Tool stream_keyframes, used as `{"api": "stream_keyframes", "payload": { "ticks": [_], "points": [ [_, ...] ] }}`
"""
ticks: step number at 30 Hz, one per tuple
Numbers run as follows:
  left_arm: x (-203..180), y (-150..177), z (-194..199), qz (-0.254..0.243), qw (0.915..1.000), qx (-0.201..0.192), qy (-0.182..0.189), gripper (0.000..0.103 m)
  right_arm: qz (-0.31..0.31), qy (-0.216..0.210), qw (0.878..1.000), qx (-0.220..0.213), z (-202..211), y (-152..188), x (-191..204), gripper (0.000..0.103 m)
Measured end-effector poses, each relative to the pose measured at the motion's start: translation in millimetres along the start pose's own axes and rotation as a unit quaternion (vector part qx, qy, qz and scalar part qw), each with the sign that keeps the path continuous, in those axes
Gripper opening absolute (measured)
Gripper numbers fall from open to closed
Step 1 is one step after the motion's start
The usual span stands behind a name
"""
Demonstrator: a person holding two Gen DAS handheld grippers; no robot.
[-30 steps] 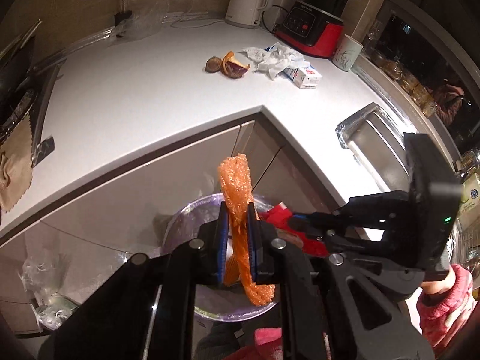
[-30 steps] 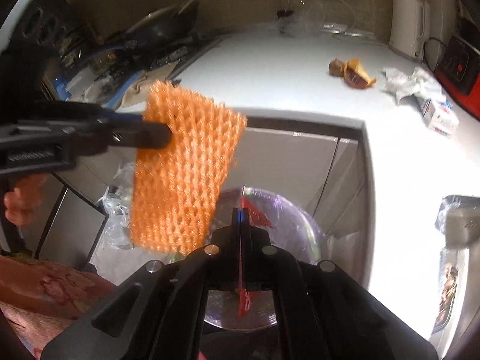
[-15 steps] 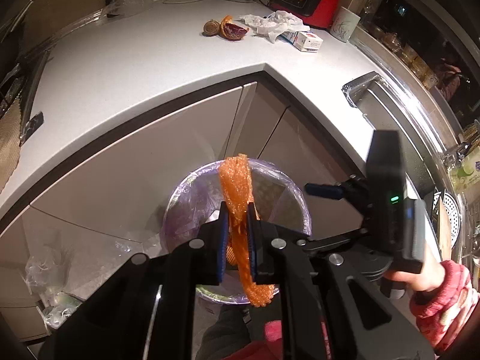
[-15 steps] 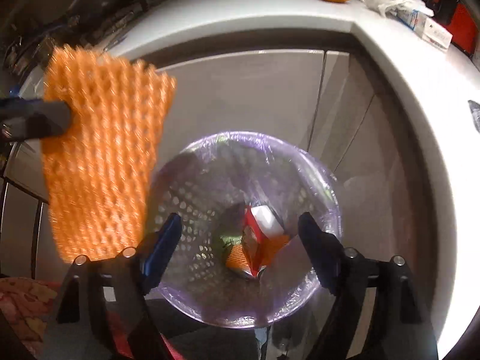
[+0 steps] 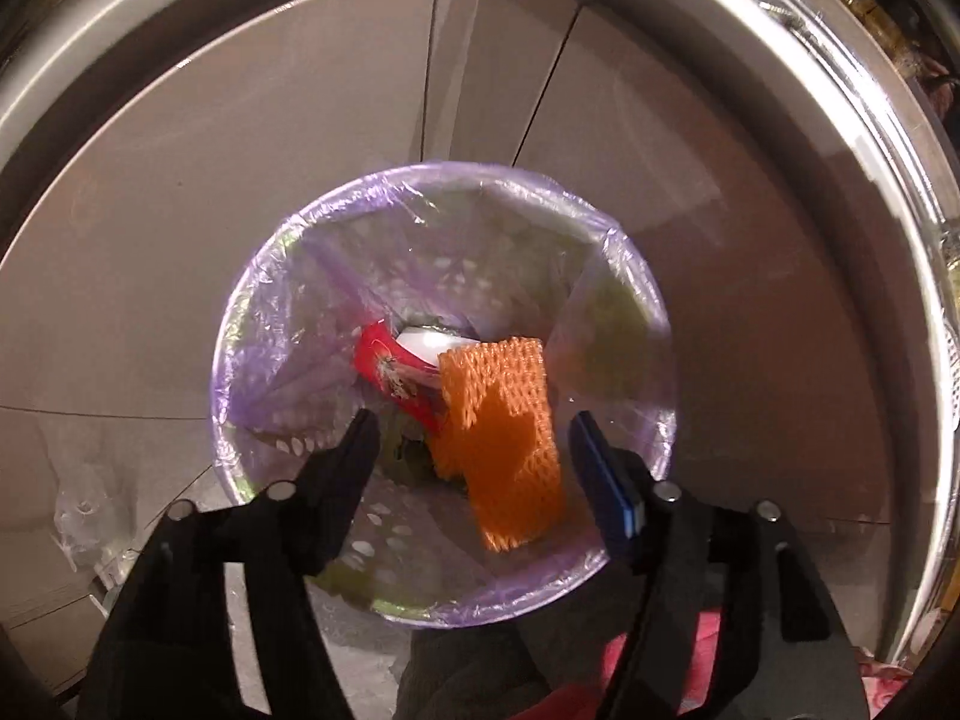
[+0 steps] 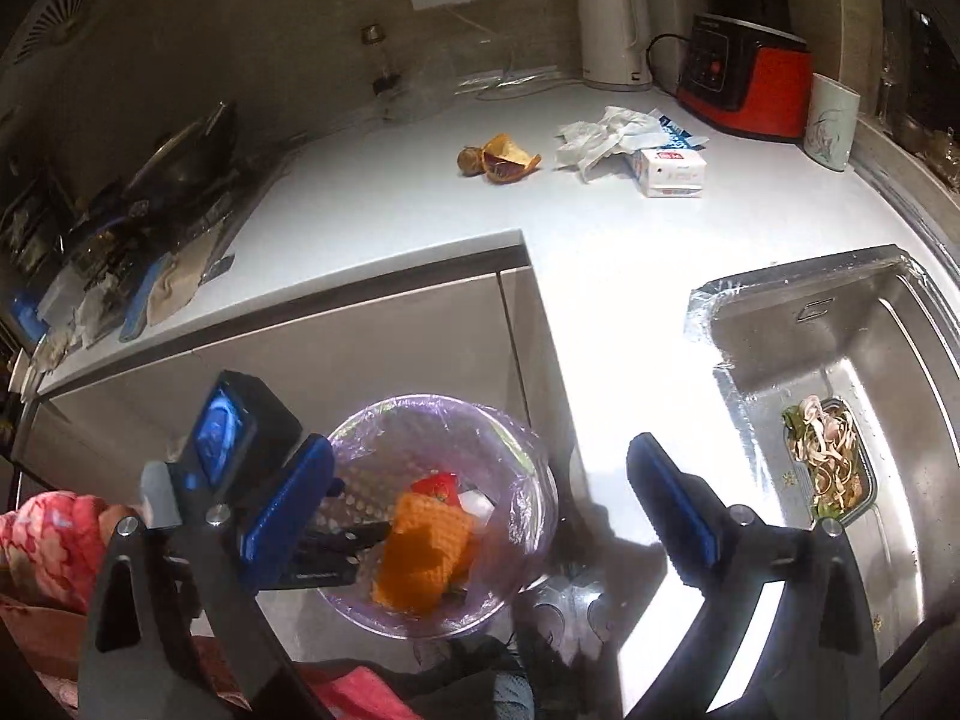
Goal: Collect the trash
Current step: 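Move both tools back over the counter toward the tissues and milk carton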
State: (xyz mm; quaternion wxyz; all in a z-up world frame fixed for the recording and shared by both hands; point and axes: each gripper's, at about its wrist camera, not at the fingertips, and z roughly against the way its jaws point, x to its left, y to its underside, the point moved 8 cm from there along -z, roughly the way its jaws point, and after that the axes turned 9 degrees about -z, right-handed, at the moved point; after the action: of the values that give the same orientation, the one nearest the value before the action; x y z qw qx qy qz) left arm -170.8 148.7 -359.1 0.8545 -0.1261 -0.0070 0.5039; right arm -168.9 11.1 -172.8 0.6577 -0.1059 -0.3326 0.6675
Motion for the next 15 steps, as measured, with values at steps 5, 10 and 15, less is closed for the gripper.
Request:
{"api": "stream_keyframes", "payload": {
  "ticks": [5, 10, 15],
  "points": [
    [-11.4, -5.7, -20.5, -0.014, 0.9997, 0.019, -0.001, 0.078, -0.007, 0.002, 1.000, -0.003, 0.2, -8.7, -20.2, 0.098],
    [-9.5, -27.6, 4.6, 0.010, 0.9998, -0.011, 0.011, 0.083, -0.016, -0.006, 1.000, -0.015, 4.8, -25.8, -37.3, 0.098],
    [-14.3, -73.1, 80.9, 0.011, 0.9933, -0.114, 0.009, 0.090, -0.018, -0.021, 0.999, -0.043, 14.5, -56.1, -52.1, 0.098]
  ]
}}
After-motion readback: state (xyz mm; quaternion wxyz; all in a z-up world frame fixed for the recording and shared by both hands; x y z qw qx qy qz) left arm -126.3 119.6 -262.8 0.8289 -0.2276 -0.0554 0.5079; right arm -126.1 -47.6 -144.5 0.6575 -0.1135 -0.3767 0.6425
